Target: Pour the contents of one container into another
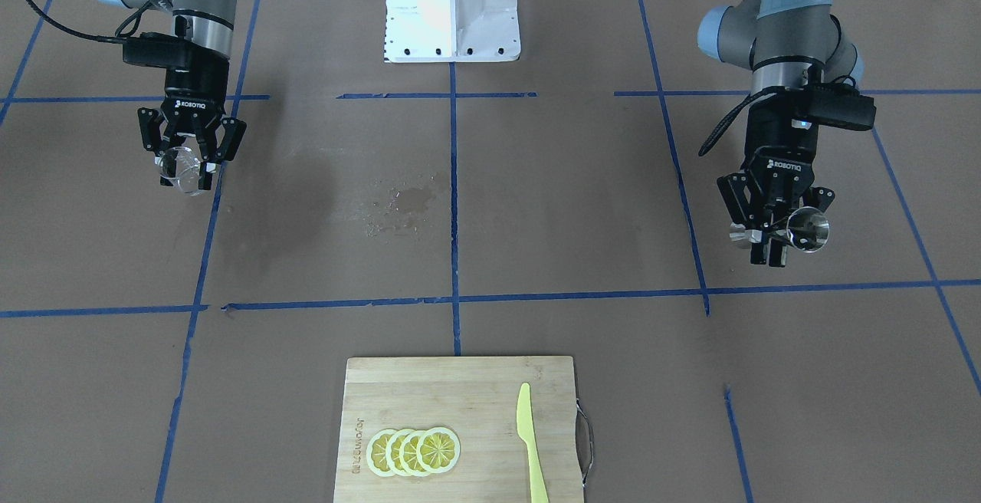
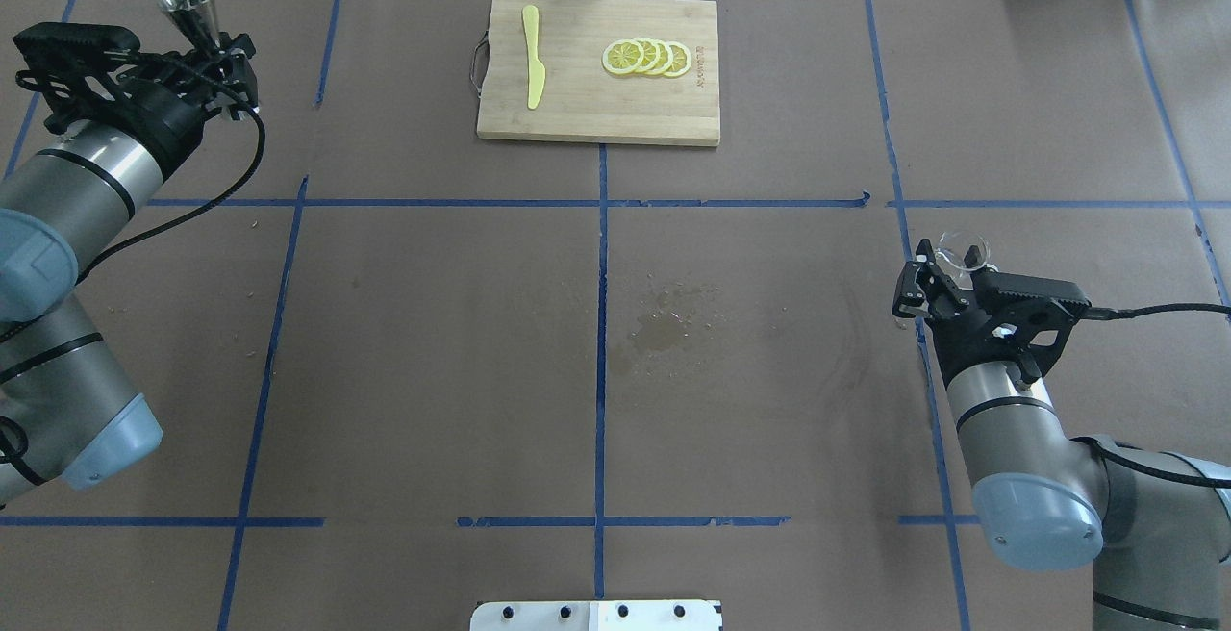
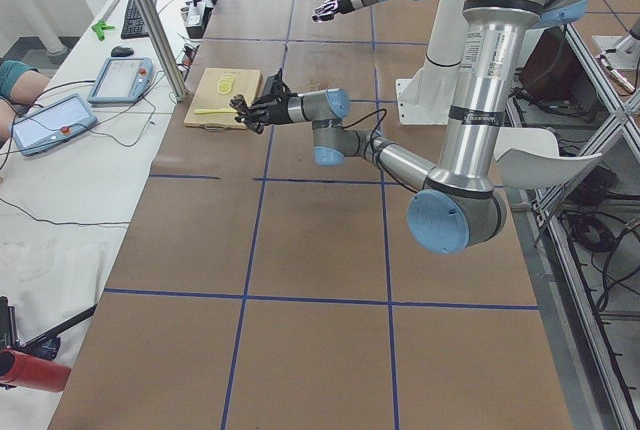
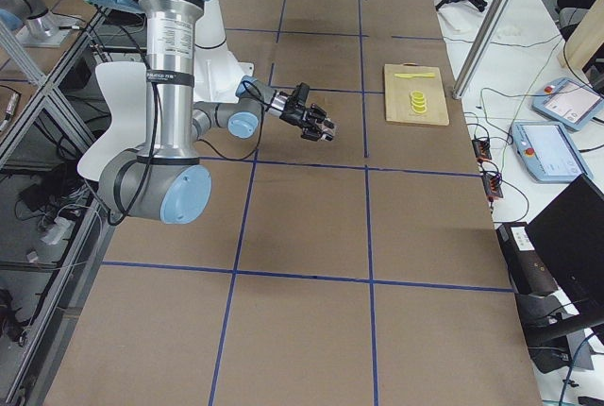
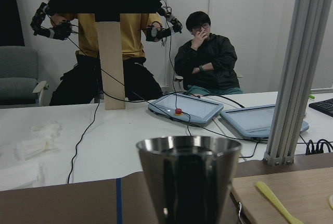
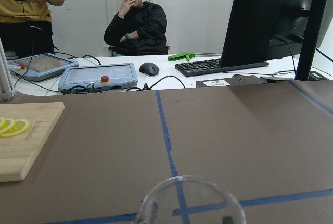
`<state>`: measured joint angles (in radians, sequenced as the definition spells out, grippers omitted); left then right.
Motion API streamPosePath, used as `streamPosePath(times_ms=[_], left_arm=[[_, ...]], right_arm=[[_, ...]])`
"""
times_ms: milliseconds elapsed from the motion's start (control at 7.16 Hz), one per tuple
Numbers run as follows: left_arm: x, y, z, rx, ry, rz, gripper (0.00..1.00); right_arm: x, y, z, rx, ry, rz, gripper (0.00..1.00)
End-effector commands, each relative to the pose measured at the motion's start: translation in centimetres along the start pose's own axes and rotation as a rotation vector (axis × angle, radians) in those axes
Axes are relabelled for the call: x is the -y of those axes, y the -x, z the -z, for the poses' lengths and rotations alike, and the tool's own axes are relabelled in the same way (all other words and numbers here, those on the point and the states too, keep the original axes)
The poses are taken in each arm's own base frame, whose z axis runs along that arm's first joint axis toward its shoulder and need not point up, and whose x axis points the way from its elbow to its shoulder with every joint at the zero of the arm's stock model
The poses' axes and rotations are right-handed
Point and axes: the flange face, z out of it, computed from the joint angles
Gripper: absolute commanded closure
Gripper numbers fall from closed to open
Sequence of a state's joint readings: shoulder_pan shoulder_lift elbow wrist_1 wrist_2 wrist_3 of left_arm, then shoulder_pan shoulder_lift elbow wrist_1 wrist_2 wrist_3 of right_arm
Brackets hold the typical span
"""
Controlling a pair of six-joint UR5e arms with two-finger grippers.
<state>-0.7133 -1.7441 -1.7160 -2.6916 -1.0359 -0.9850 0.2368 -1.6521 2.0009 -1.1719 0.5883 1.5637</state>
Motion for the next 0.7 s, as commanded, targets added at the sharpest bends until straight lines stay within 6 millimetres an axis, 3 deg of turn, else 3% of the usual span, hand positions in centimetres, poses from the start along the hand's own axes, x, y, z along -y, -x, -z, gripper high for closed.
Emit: streamPosePath(times_ms=[0,140,279,419,559], left_arm=[[0.0,2.8,0.8,0.121,-0.145,0.060,1.00],[-0.2,3.6,0.9,0.143,-0.165,0.071,1.00],[-0.3,4.0,1.0,0.158,-0.180,0.067,1.00],[-1.6,4.7,0.8,0.179,-0.179,0.058,1.00],[-4.3,4.8,0.7,0.196,-0.179,0.086,1.00]], right_arm=[[-2.1,-0.6,-0.1,-0.005,-0.022,0.004,1.00],[-3.9,-1.1,-0.4,-0.009,-0.030,-0.004,1.00],[-4.3,-0.8,-0.2,-0.002,-0.037,-0.020,1.00],[-3.9,-0.3,0.2,0.007,-0.029,-0.034,1.00],[-2.3,0.4,1.0,0.026,-0.017,-0.061,1.00]])
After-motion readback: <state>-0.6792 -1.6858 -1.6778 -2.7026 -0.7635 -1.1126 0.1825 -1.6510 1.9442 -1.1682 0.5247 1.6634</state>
